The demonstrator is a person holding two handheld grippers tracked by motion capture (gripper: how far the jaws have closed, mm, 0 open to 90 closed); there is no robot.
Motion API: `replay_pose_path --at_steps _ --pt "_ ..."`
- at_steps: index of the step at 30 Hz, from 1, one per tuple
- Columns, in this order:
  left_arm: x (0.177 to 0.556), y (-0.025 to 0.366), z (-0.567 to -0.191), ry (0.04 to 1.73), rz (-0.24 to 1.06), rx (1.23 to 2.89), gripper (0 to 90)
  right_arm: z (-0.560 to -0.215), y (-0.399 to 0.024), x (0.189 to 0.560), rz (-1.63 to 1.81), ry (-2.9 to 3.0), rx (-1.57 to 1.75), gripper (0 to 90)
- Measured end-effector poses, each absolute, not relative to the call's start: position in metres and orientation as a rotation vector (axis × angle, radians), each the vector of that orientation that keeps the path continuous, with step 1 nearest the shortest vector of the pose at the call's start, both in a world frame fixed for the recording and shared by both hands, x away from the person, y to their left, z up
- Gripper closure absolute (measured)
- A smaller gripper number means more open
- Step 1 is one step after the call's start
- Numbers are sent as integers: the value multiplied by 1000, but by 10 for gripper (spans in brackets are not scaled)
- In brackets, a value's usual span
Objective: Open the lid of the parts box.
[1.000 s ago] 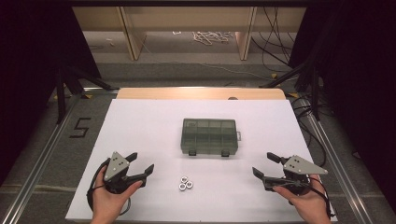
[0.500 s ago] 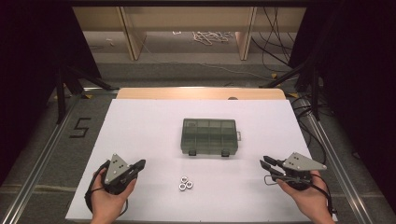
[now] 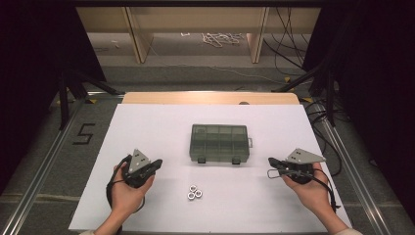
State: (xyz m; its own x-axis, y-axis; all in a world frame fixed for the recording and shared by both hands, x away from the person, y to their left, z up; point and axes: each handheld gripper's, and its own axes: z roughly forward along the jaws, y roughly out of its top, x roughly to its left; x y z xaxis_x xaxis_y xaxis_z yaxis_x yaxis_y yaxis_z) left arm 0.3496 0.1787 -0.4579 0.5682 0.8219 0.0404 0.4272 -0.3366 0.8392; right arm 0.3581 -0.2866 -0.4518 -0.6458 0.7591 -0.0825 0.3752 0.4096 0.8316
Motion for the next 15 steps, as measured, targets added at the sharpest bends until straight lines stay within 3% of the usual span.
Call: replay_pose_path --at_steps 6,15 --pt "384 155 -466 960 585 2059 900 -457 -269 384 1115 2242 973 900" --pt "400 133 -471 913 574 2116 900 -464 -252 402 1101 2286 964 900"
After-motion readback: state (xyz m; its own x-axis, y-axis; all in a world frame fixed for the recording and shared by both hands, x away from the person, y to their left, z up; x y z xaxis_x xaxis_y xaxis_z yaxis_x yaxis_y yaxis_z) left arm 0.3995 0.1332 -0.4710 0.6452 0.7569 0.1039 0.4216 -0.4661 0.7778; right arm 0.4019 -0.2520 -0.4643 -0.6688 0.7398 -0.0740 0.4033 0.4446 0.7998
